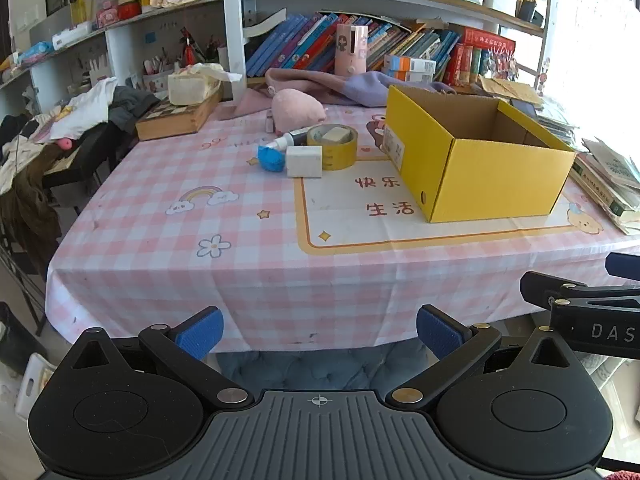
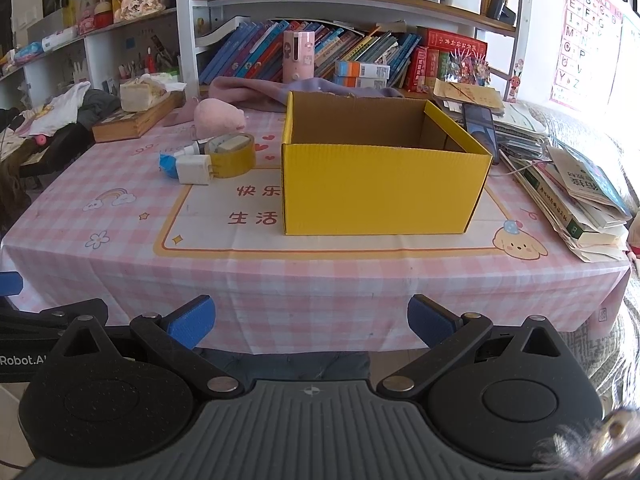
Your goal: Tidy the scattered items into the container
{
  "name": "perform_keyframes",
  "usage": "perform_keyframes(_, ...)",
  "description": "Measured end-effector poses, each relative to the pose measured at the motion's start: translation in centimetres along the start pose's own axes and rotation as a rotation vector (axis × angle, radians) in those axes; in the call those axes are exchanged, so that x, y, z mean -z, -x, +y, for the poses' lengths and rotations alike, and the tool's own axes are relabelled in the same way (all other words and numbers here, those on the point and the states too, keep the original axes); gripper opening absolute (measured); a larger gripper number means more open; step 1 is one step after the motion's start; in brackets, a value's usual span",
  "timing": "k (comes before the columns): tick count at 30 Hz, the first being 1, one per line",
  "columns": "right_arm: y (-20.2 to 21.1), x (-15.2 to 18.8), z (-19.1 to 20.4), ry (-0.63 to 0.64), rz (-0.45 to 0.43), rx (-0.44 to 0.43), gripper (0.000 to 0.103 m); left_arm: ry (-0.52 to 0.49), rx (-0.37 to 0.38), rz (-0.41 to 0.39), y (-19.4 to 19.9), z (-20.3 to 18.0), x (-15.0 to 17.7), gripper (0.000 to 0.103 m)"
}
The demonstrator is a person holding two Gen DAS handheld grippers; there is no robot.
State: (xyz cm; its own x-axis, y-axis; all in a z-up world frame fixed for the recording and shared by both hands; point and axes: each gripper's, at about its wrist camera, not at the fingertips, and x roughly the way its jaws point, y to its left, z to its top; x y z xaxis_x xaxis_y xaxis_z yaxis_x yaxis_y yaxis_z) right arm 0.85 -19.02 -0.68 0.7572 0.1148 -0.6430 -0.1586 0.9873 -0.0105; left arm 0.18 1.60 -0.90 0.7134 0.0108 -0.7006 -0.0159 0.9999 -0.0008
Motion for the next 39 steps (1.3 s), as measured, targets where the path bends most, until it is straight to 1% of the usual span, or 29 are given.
perform_keyframes(15, -0.1, 0.0, 0.2, 0.002, 0.003, 0.001, 0.103, -0.011, -0.007, -0.002, -0.1, 0.1, 0.0, 0.103)
perform_keyframes(26, -0.1, 0.0, 0.2, 0.001, 0.003, 0.003, 0.103, -0.006, 0.01, -0.005, -0.4, 0.6, 0.0, 0.103)
perform_keyframes(39, -0.3, -0.7, 1.2, 0.006, 0.0, 0.004, 0.103, -0.008, 0.008, 0.003, -0.6, 0.9, -0.2, 0.103)
